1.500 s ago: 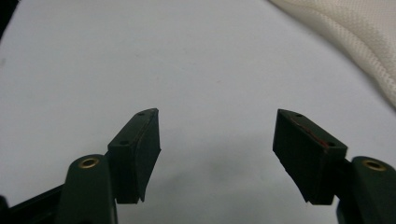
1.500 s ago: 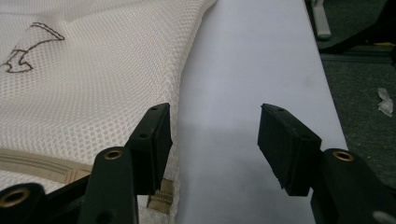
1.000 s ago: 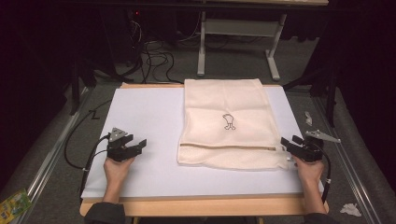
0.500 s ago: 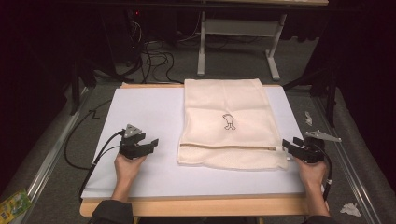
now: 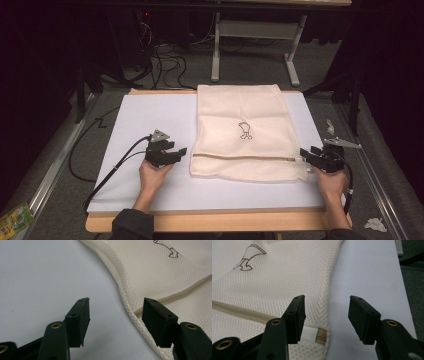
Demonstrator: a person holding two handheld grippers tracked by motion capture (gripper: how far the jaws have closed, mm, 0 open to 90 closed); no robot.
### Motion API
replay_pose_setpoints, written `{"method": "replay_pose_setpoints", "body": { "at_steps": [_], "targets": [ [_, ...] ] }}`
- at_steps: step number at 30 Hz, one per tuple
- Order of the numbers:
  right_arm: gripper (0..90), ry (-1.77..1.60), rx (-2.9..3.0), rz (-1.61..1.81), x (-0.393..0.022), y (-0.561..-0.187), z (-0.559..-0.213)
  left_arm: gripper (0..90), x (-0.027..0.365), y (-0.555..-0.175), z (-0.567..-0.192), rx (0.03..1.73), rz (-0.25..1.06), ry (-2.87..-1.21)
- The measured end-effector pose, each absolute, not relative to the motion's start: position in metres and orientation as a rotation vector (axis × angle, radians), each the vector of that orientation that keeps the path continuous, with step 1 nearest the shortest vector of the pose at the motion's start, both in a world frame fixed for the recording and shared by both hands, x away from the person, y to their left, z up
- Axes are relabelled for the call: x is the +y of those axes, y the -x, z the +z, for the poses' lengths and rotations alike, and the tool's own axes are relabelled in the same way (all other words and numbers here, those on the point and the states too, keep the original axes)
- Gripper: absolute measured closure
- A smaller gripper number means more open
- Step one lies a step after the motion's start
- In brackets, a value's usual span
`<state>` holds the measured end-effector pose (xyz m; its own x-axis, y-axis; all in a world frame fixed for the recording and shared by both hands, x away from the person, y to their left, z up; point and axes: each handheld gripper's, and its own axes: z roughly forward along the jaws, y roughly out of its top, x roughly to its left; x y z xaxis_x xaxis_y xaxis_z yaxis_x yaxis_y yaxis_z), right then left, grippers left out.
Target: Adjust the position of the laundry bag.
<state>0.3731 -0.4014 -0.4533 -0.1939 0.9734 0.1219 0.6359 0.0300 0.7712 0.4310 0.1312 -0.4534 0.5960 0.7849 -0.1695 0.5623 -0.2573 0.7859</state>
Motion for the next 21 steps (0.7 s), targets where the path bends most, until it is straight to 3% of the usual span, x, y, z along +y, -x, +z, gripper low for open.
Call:
{"method": "replay_pose_setpoints", "body": {
  "at_steps": [15, 21],
  "targets": [
    [53.3, -1.602, 1.923, 0.998, -0.385, -0.388, -0.445, 41.5, 0.089, -0.438, -0.456, 1.036, 0.317, -2.023],
    [54.3, -1.647, 1.939, 0.941, -0.383, -0.397, -0.447, 37.3, 0.081, -0.449, -0.459, 1.092, 0.300, -2.046]
  ]
}}
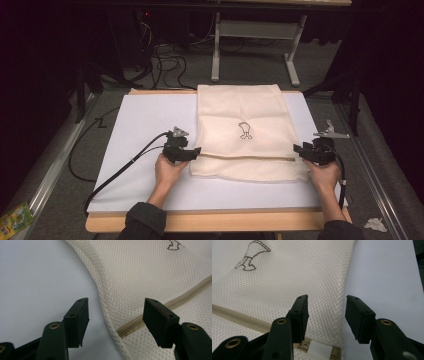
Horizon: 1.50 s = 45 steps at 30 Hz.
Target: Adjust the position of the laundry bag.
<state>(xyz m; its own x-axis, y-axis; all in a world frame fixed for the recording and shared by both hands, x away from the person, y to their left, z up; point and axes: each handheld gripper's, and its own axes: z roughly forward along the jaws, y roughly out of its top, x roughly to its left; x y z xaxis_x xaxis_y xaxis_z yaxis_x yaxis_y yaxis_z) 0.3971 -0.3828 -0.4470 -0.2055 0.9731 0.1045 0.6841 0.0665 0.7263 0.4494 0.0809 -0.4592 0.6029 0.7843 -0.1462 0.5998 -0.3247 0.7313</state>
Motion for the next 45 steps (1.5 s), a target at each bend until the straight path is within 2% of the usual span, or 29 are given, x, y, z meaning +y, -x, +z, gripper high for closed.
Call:
{"method": "replay_pose_setpoints", "body": {
  "at_steps": [12, 20, 24, 25, 27, 31, 32, 33, 34, 35, 39, 45],
  "targets": [
    [53.2, -1.705, 1.970, 0.870, -0.385, -0.406, -0.456, 34.4, 0.072, -0.466, -0.472, 1.157, 0.283, -2.051],
    [47.0, -1.740, 2.015, 0.852, -0.382, -0.414, -0.459, 34.5, 0.066, -0.469, -0.475, 1.169, 0.269, -2.061],
    [46.8, -1.745, 2.036, 0.834, -0.378, -0.417, -0.459, 36.4, 0.066, -0.470, -0.473, 1.168, 0.266, -2.077],
    [47.0, -1.748, 2.045, 0.827, -0.376, -0.419, -0.460, 37.7, 0.065, -0.470, -0.473, 1.163, 0.270, -2.089],
    [48.0, -1.754, 2.069, 0.805, -0.374, -0.422, -0.461, 45.9, 0.062, -0.469, -0.472, 1.144, 0.276, -2.113],
    [55.1, -1.739, 2.081, 0.754, -0.372, -0.423, -0.460, 52.9, 0.058, -0.468, -0.471, 1.128, 0.291, -2.143],
    [61.7, -1.728, 2.100, 0.724, -0.370, -0.424, -0.459, 57.9, 0.057, -0.469, -0.470, 1.124, 0.295, -2.154],
    [61.7, -1.728, 2.100, 0.724, -0.370, -0.424, -0.459, 60.7, 0.057, -0.469, -0.470, 1.124, 0.295, -2.154],
    [68.0, -1.705, 2.122, 0.689, -0.367, -0.424, -0.458, 64.7, 0.057, -0.469, -0.470, 1.130, 0.301, -2.156],
    [68.0, -1.705, 2.122, 0.689, -0.367, -0.424, -0.458, 64.7, 0.057, -0.471, -0.470, 1.131, 0.313, -2.157],
    [83.2, -1.657, 2.158, 0.678, -0.362, -0.424, -0.458, 81.7, 0.055, -0.471, -0.469, 1.134, 0.293, -2.163],
    [86.9, -1.652, 2.162, 0.729, -0.367, -0.423, -0.457, 85.9, 0.055, -0.471, -0.467, 1.112, 0.291, -2.156]
  ]
}}
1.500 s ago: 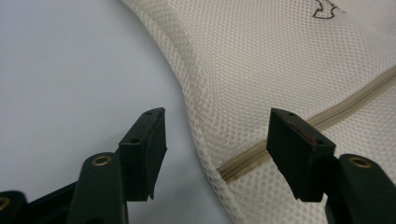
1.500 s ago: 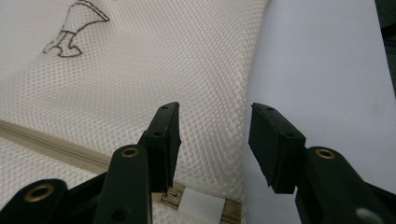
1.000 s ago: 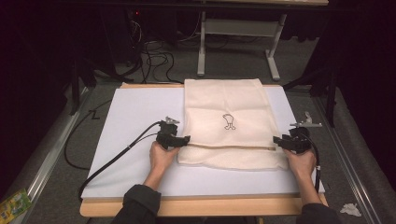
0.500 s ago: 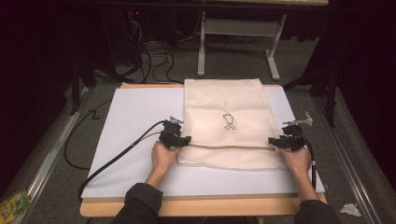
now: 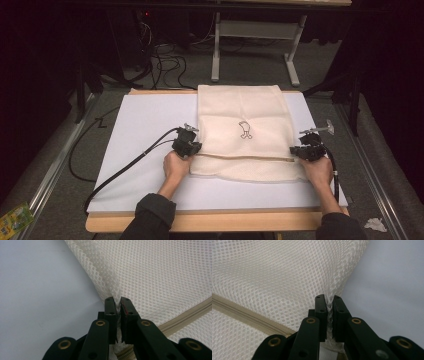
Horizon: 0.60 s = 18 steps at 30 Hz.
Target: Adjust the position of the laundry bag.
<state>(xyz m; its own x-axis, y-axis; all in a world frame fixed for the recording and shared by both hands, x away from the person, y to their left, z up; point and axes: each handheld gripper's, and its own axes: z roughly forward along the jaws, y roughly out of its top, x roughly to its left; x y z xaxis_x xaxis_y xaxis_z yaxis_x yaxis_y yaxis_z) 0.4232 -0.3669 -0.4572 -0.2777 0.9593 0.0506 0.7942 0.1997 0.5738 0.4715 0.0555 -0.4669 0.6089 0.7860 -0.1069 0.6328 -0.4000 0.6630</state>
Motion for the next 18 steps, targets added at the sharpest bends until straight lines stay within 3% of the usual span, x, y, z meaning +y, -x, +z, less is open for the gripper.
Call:
{"method": "replay_pose_setpoints", "body": {
  "at_steps": [18],
  "targets": [
    [87.7, -1.603, 2.142, 0.869, -0.370, -0.415, -0.449, 86.5, 0.068, -0.469, -0.447, 1.047, 0.319, -2.109]
  ]
}}
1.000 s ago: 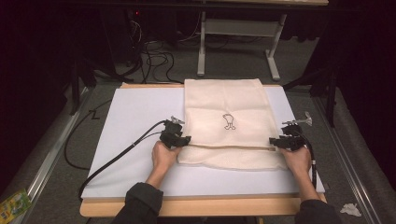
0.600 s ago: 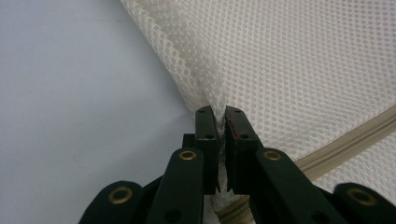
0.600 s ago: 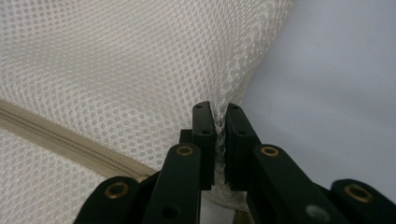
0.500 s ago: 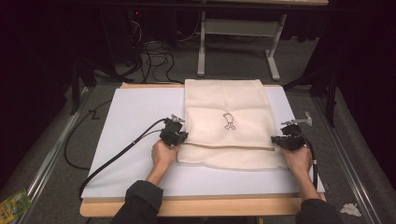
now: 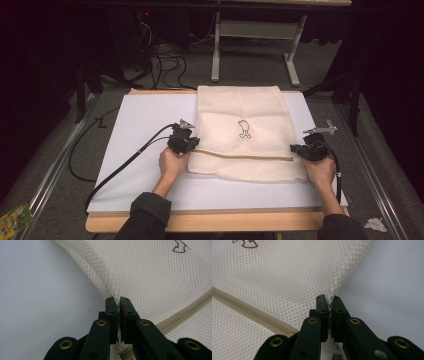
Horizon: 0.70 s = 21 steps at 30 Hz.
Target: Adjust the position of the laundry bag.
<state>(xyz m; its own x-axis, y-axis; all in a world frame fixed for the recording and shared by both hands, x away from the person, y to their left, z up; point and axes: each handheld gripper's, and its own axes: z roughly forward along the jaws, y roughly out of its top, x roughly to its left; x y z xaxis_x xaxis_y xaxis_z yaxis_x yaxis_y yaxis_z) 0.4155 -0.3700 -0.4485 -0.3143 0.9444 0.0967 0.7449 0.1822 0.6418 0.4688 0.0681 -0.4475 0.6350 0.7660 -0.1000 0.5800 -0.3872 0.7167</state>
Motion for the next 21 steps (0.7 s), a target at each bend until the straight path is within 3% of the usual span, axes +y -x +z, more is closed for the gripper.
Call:
{"method": "replay_pose_setpoints", "body": {
  "at_steps": [21],
  "targets": [
    [87.7, -1.558, 2.160, 0.953, -0.357, -0.414, -0.447, 86.4, 0.090, -0.463, -0.439, 1.042, 0.368, -2.082]
  ]
}}
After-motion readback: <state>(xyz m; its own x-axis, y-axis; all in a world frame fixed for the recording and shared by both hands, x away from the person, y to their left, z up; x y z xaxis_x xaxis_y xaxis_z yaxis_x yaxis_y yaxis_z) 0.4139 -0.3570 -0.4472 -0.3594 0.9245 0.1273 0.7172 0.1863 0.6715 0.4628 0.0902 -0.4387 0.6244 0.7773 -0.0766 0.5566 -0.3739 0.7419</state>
